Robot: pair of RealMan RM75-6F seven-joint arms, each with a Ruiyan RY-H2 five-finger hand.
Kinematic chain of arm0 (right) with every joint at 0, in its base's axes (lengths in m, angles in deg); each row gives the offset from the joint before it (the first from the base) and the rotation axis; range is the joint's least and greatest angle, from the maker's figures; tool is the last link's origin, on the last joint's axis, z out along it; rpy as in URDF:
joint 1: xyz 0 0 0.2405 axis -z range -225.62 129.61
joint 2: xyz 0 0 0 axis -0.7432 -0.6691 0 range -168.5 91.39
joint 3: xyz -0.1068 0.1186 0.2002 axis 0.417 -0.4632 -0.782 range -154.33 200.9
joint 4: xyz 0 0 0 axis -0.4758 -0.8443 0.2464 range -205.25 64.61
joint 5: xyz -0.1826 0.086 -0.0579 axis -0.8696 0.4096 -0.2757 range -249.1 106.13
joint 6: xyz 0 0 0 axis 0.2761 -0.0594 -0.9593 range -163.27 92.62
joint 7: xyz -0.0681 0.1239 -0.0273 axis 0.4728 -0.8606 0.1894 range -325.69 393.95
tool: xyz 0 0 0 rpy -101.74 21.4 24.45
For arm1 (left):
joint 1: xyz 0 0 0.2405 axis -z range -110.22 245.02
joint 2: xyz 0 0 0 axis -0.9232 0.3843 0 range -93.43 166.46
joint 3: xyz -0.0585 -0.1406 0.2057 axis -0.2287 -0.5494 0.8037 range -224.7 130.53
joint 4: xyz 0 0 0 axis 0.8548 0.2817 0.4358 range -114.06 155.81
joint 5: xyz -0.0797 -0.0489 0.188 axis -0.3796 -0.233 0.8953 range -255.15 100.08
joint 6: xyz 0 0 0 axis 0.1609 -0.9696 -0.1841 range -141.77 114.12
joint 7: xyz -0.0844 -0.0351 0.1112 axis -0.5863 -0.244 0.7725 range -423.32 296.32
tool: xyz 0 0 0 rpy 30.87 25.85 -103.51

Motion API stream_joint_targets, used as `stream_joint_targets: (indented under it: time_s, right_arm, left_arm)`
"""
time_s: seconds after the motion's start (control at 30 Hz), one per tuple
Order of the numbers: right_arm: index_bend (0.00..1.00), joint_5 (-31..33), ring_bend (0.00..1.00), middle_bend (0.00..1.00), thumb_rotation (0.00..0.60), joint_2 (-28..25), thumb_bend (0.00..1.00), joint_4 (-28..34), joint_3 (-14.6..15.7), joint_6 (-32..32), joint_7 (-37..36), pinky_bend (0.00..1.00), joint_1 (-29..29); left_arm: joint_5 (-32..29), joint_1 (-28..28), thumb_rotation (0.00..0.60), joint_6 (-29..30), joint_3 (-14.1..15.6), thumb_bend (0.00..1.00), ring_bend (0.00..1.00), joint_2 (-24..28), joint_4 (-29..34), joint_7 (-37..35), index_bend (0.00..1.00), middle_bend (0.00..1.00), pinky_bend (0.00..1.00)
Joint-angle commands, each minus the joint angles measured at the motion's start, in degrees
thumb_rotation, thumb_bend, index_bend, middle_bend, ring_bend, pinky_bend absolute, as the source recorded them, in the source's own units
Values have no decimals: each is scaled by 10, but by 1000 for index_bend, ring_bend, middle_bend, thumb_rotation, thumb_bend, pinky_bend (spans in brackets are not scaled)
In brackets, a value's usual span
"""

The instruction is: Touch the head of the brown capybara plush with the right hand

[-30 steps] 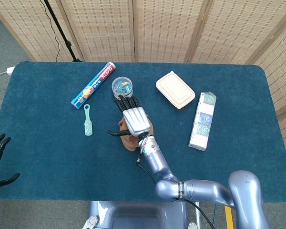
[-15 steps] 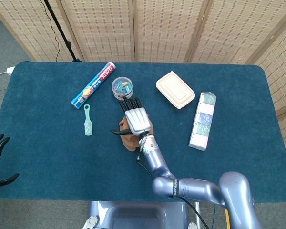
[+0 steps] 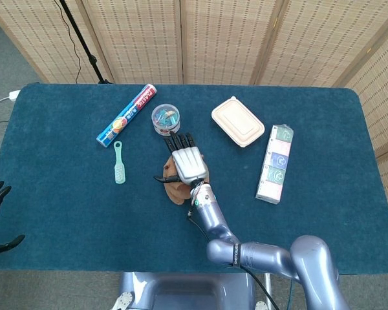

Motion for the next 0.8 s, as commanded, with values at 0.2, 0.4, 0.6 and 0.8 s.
stream_joint_targets:
  time_s: [0.2, 0.4, 0.6, 0.8]
  right_arm:
    - [0, -26, 0, 0, 172, -24, 0, 40, -15, 27, -4, 0, 5]
    - [0, -63, 0, 0, 173, -84, 0, 137, -39, 75, -2, 0, 20]
    - [0, -84, 0, 0, 173, -169, 0, 236, -45, 107, 9, 0, 57]
    - [0, -104, 0, 0, 174, -256, 0, 303, -18, 130, 5, 0, 115]
  left_arm:
    - [1, 0, 600, 0, 0, 0, 0, 0, -1, 0, 0, 0, 0]
    - [2, 0, 600, 0, 1, 0, 0, 0, 0, 3, 0, 0, 0]
    - [6, -2, 600, 3, 3, 0, 0, -1, 0, 5, 0, 0, 0]
    - [10, -3, 600, 6, 4, 0, 0, -4, 0, 10, 0, 0, 0]
